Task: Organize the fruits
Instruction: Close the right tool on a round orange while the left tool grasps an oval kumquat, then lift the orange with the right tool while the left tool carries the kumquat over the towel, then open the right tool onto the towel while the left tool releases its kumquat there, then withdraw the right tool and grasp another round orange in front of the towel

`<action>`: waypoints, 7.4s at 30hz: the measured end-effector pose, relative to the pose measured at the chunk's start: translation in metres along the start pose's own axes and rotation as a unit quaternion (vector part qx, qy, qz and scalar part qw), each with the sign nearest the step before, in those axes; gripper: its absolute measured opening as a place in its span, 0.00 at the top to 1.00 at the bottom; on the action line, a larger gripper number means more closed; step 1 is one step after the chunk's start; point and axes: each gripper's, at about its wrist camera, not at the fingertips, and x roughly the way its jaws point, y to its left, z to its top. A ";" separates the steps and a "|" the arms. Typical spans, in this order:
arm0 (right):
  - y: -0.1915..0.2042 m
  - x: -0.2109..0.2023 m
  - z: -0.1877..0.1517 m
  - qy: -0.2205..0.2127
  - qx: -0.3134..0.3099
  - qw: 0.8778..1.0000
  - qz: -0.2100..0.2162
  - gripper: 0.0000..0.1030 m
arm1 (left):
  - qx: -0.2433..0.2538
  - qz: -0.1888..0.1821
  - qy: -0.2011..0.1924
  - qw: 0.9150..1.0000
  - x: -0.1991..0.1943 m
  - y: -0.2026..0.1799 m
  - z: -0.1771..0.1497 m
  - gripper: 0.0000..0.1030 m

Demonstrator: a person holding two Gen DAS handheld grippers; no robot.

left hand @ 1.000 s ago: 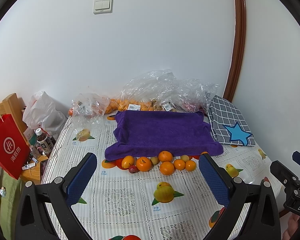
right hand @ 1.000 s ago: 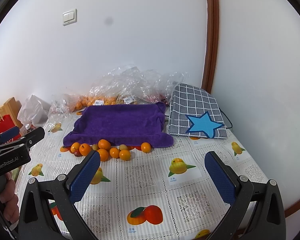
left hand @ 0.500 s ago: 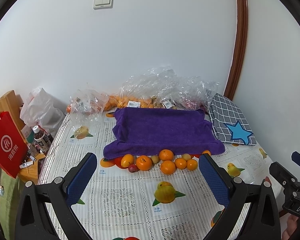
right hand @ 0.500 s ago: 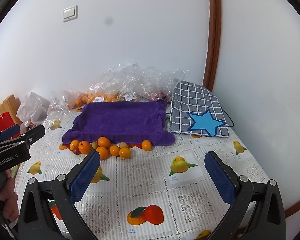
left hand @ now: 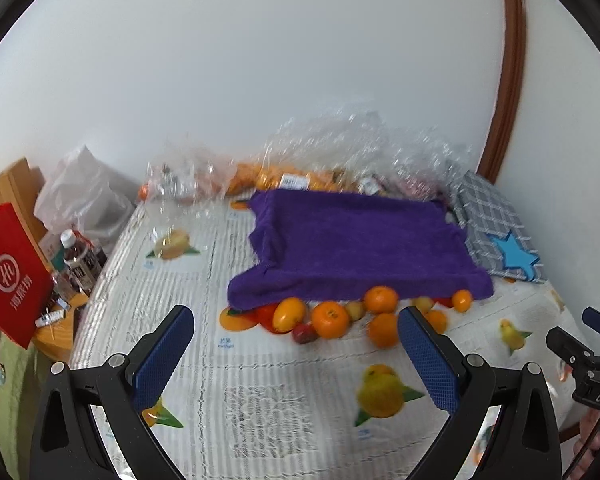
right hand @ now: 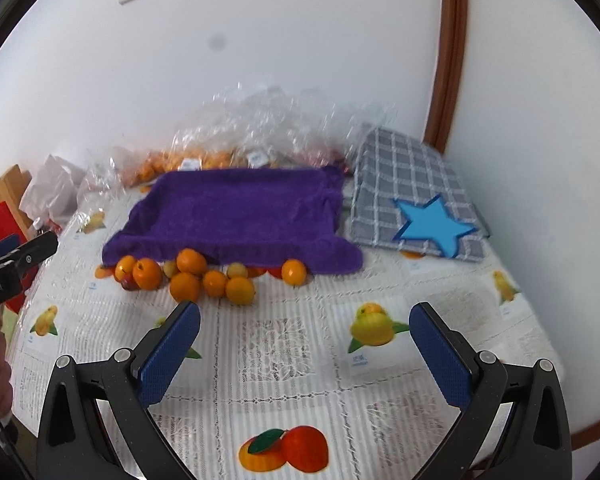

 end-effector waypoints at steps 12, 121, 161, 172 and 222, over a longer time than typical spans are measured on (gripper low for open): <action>-0.008 0.113 -0.026 0.033 0.002 0.999 -0.009 0.22 | -0.017 -0.015 0.069 0.997 0.075 0.036 -0.043 0.16; -0.019 0.113 0.055 0.001 0.032 0.993 0.111 0.70 | -0.099 -0.136 -0.044 0.985 0.074 0.051 0.053 0.69; 0.001 0.256 0.136 0.032 0.001 0.995 0.095 0.70 | -0.066 -0.100 0.050 0.992 0.233 0.009 0.131 0.69; 0.006 0.295 0.116 0.095 -0.016 0.992 0.081 0.70 | -0.065 -0.092 0.112 0.987 0.272 0.012 0.111 0.69; -0.003 0.129 0.044 0.041 0.022 0.995 0.092 0.53 | -0.036 -0.084 0.049 0.995 0.107 0.033 0.052 0.52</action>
